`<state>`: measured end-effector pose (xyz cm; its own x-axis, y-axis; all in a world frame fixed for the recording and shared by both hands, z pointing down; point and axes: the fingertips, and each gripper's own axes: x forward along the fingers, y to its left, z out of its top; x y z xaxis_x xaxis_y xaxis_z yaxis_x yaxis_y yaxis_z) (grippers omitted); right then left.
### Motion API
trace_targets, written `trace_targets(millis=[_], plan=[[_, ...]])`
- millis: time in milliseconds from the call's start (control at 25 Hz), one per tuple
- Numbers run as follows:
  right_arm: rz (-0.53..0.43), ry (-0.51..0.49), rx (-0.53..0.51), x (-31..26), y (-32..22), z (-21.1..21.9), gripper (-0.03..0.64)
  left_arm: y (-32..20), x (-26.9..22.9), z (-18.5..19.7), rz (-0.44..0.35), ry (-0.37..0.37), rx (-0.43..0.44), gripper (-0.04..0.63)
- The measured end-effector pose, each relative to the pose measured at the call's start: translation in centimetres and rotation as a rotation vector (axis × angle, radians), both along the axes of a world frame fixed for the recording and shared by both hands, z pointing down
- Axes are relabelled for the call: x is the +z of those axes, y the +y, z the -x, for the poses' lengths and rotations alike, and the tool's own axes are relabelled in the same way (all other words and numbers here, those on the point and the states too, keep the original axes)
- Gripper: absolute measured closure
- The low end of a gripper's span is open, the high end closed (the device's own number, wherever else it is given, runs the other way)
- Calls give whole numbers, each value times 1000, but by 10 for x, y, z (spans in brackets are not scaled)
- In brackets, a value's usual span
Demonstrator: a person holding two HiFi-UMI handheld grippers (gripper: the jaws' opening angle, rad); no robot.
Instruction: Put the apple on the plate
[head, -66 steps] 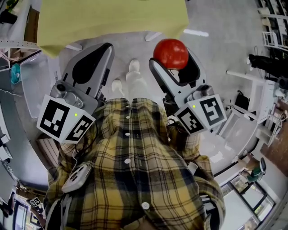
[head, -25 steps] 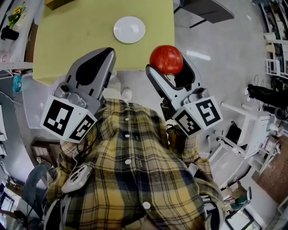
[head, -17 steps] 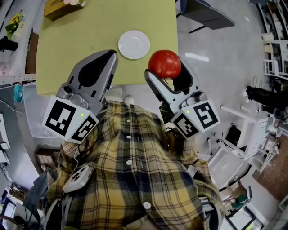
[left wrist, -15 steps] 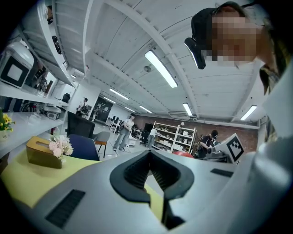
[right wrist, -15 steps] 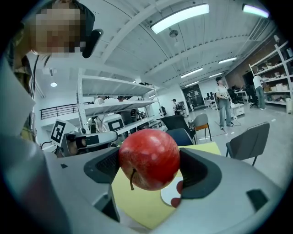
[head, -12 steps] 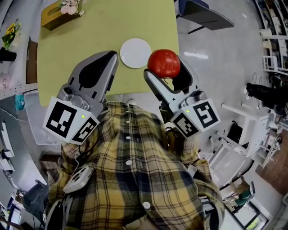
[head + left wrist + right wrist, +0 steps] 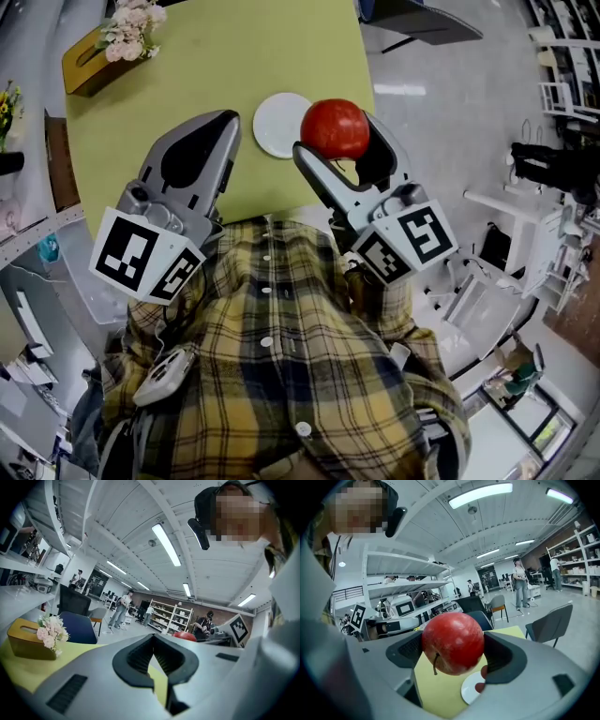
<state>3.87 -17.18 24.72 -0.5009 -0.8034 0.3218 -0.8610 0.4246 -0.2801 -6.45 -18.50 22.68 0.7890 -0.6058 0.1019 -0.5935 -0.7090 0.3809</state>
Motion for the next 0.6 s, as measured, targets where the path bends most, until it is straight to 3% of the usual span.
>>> trace_targets(millis=[280,600], plan=[[23,9,1,4,-11,-4,236,-11,7,-14,26,5,35,588],[15,22,-47,-3,-15,-15,236,-13,1,-29,14,8,-1,588]])
